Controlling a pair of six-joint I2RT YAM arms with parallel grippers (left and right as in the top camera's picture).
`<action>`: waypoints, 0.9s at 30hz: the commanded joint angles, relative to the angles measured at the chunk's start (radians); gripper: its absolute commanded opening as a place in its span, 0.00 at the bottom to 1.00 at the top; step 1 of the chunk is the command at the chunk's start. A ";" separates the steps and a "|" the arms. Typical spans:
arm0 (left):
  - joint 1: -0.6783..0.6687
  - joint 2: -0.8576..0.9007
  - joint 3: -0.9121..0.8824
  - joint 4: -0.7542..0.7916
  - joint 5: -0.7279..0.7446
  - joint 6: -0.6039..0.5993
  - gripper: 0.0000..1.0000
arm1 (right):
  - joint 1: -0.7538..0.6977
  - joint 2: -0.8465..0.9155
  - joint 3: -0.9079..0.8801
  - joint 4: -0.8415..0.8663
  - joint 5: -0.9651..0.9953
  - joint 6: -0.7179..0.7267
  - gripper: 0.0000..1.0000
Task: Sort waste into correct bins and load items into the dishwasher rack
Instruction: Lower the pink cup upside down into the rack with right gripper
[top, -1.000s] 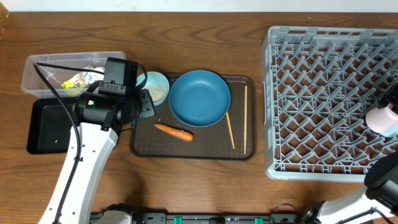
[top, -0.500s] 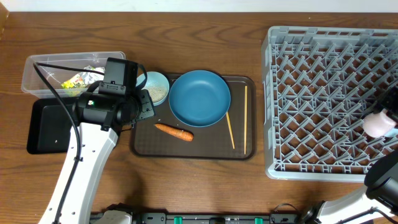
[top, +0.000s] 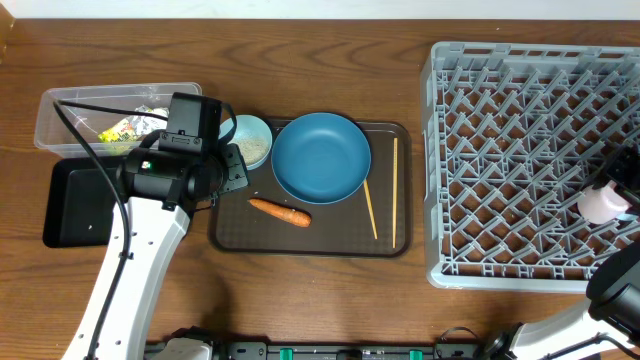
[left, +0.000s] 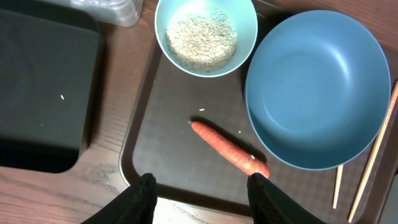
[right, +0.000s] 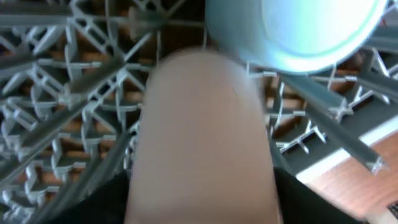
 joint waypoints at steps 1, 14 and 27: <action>0.004 -0.002 0.003 -0.003 -0.012 0.014 0.50 | -0.004 0.006 0.080 -0.034 -0.066 0.013 0.99; 0.004 -0.002 0.003 -0.007 -0.012 0.014 0.50 | -0.003 0.006 0.176 -0.140 -0.085 0.002 0.97; 0.004 -0.002 0.003 -0.006 -0.012 0.014 0.50 | 0.001 0.006 0.037 -0.112 0.063 0.108 0.98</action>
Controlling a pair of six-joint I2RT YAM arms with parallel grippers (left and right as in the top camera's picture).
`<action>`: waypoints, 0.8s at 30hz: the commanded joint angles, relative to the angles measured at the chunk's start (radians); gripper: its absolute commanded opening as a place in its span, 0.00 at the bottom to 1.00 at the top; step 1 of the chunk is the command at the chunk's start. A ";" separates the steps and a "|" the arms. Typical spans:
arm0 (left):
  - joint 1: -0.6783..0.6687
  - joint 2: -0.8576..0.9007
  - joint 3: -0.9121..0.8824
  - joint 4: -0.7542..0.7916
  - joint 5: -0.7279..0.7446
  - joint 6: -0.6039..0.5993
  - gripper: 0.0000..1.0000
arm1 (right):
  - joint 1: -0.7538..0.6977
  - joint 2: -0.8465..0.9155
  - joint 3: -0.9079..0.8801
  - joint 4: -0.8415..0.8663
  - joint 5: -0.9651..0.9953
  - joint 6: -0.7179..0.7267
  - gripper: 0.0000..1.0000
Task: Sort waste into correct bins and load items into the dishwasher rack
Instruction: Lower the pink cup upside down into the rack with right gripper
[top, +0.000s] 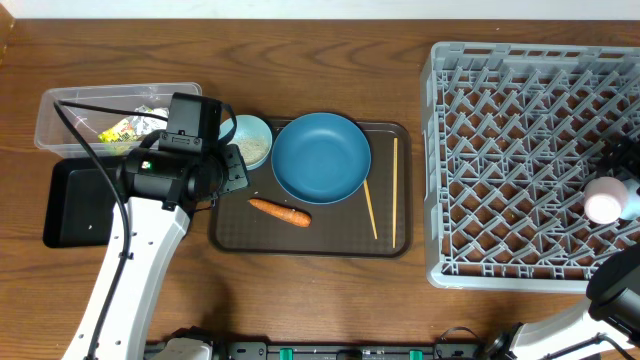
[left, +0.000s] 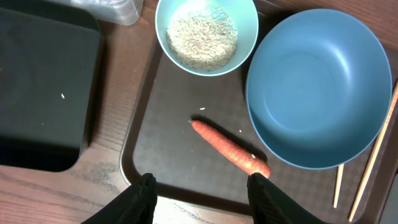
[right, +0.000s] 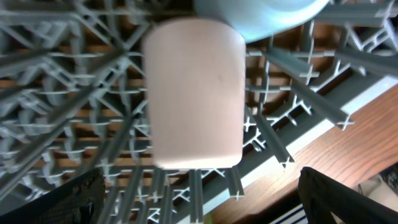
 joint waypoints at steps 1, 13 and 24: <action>0.004 -0.002 0.003 -0.003 -0.012 0.014 0.50 | 0.002 0.006 -0.072 0.020 0.034 0.046 0.98; 0.004 -0.002 0.003 -0.003 -0.012 0.014 0.50 | 0.008 0.006 -0.175 0.129 0.026 0.056 0.83; 0.004 -0.002 0.003 -0.003 -0.012 0.014 0.50 | 0.008 0.006 -0.175 0.137 -0.013 0.033 0.34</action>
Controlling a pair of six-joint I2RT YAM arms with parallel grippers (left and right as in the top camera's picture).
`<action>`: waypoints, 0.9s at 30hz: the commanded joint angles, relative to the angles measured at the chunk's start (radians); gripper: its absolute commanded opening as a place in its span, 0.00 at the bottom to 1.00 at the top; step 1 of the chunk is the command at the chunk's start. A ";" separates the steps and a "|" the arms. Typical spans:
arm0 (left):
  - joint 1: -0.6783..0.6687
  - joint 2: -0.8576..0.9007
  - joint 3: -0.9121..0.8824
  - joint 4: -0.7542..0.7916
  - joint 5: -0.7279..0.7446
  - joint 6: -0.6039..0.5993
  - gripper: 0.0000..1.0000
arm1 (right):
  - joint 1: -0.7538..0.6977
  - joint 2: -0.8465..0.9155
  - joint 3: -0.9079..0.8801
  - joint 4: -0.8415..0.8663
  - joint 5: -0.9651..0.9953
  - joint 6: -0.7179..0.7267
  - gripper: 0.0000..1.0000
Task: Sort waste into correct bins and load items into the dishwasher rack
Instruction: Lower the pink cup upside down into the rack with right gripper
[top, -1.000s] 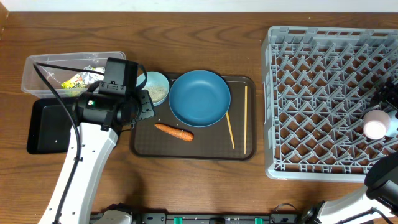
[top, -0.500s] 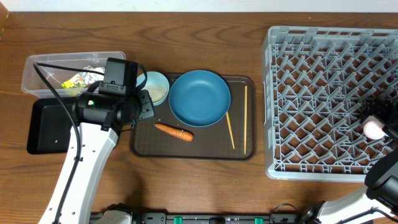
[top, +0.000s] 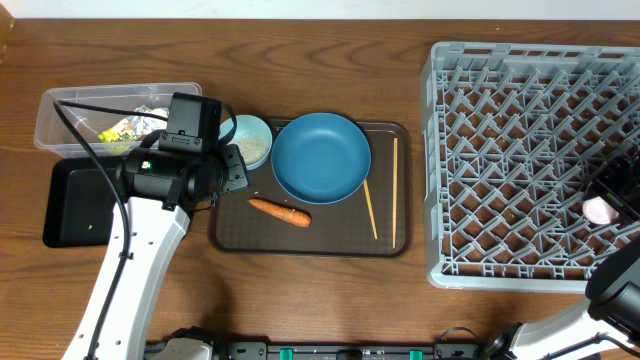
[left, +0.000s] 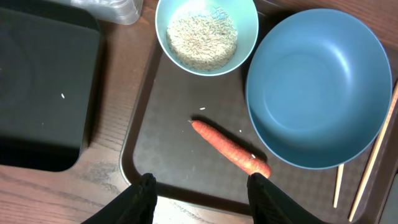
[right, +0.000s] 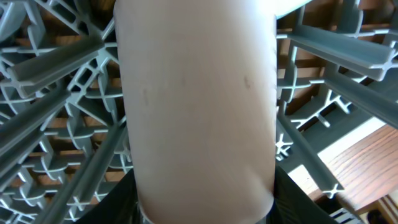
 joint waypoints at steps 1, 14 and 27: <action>0.004 -0.002 0.003 -0.003 -0.012 0.014 0.50 | -0.002 0.005 0.002 -0.002 -0.007 -0.024 0.33; 0.004 -0.002 0.003 -0.003 -0.012 0.014 0.50 | -0.003 -0.006 0.145 -0.144 -0.066 -0.051 0.36; 0.004 -0.002 0.003 -0.003 -0.012 0.014 0.50 | -0.003 -0.010 0.170 -0.231 -0.332 -0.246 0.35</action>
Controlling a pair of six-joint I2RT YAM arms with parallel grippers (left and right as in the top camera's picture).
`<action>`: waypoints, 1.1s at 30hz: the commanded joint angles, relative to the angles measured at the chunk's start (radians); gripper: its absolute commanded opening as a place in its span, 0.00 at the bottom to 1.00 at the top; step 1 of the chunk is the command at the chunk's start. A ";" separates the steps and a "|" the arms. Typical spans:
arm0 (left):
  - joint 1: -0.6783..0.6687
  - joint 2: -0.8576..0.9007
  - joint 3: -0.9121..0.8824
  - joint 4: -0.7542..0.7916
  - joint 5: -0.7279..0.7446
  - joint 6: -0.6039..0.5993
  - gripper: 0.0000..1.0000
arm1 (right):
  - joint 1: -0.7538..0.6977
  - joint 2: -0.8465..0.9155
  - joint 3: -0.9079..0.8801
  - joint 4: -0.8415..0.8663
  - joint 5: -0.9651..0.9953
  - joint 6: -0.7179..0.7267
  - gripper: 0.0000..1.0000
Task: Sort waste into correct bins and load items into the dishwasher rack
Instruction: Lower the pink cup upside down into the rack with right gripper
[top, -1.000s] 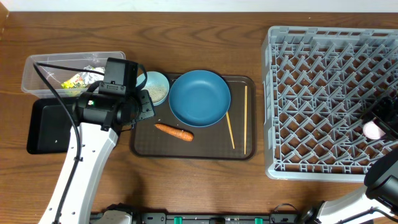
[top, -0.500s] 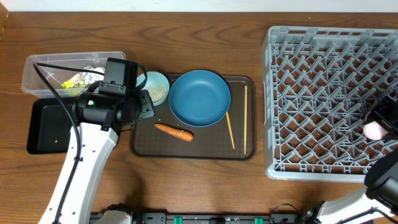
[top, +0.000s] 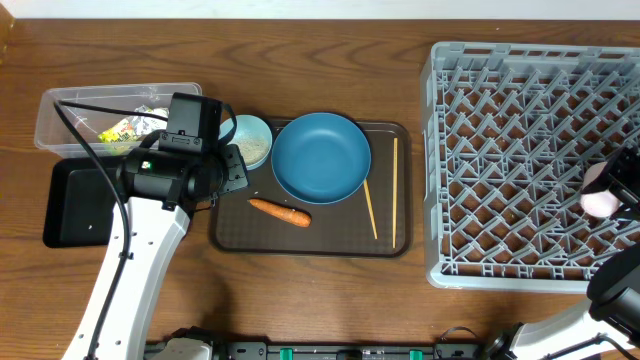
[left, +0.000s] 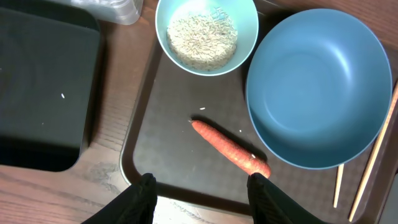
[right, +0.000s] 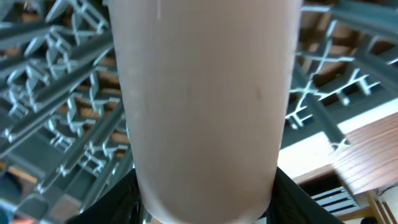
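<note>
My right gripper (right: 205, 208) is shut on a pink cup (right: 202, 106), which fills the right wrist view above the bars of the grey dishwasher rack (right: 56, 81). From overhead the pink cup (top: 602, 201) hangs at the right edge of the rack (top: 520, 160). A brown tray (top: 320, 240) carries an orange carrot (top: 279, 211), a large blue bowl (top: 321, 157), a small light-blue bowl of rice (top: 251, 141) and two chopsticks (top: 370, 205). My left gripper (left: 200, 199) stands open over the tray's front edge, its right finger next to the carrot (left: 230, 149).
A black bin (top: 75, 205) lies left of the tray. Behind it stands a clear plastic bin (top: 100, 115) holding wrappers. Bare wooden table lies in front of the tray and between the tray and the rack.
The pink cup in my right gripper has shifted slightly up and away from the rack bars, and more of the table edge shows beside it. The left arm and the tray items are unchanged.
First the pink cup sat close between my right fingers over the rack's right side. Then it looked smaller in the wrist view, with the fingers wide of it. After that it filled the view between the fingers again, as now. The left gripper stayed open over the tray.
</note>
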 joint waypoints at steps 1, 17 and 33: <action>0.004 -0.002 0.003 -0.003 -0.012 0.014 0.50 | 0.015 -0.010 0.015 -0.006 -0.173 -0.085 0.36; 0.004 -0.002 0.003 -0.003 -0.012 0.014 0.50 | 0.015 -0.067 0.015 -0.050 -0.175 -0.093 0.38; 0.004 -0.002 0.003 -0.003 -0.012 0.014 0.50 | 0.002 -0.067 0.014 -0.101 -0.077 -0.082 0.38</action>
